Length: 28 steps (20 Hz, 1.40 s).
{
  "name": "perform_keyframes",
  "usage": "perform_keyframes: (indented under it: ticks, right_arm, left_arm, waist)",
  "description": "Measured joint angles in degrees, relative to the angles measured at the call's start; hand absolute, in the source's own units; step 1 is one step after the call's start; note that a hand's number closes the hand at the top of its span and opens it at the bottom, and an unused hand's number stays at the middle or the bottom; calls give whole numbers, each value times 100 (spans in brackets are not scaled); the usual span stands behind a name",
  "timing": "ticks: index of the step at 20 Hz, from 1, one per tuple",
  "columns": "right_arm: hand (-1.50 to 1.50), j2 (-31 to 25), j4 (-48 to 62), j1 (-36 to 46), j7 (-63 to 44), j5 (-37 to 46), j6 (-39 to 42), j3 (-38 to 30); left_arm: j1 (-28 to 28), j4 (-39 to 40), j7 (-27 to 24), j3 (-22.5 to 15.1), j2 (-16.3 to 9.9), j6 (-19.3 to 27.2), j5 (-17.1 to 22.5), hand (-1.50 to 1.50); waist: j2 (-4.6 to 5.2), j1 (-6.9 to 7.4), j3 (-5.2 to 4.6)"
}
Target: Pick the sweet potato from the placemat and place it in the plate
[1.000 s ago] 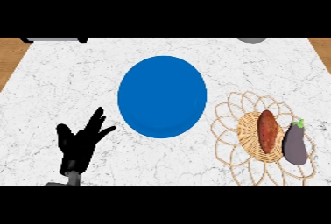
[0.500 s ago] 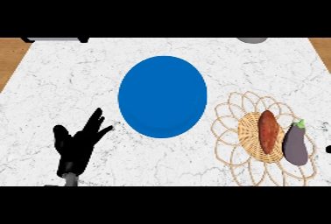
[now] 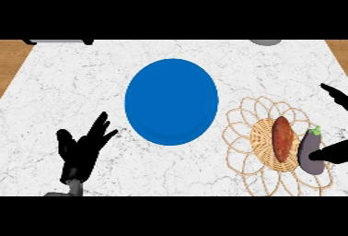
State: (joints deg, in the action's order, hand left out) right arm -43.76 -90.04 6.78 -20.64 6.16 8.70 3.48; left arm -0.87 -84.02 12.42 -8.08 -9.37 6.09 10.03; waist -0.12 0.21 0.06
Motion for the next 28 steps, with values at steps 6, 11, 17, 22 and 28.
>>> perform_keyframes:
  ticks: [6,11,17,22,28]
  right_arm:
    - [-150,554,-269,-148,-310,349,200,90]
    - [-150,878,-245,-239,-225,779,328,24]
    - [-150,1112,-13,-20,-440,1421,396,61]
    - [-150,1424,278,88,-431,1857,379,94]
    - [-150,1703,769,219,-134,2207,496,3]
  left_arm:
    - [17,111,-103,137,66,-86,-80,0]
    - [58,142,-55,201,152,-125,-169,0]
    - [38,91,-32,246,207,-153,-253,0]
    - [-22,49,-99,296,253,-248,-264,0]
    - [9,20,15,352,296,-292,-351,0]
  waist:
    - [-11,-13,12]
    - [-13,-14,15]
    - [-8,-8,10]
    - [-11,-7,12]
    - [-3,-9,9]
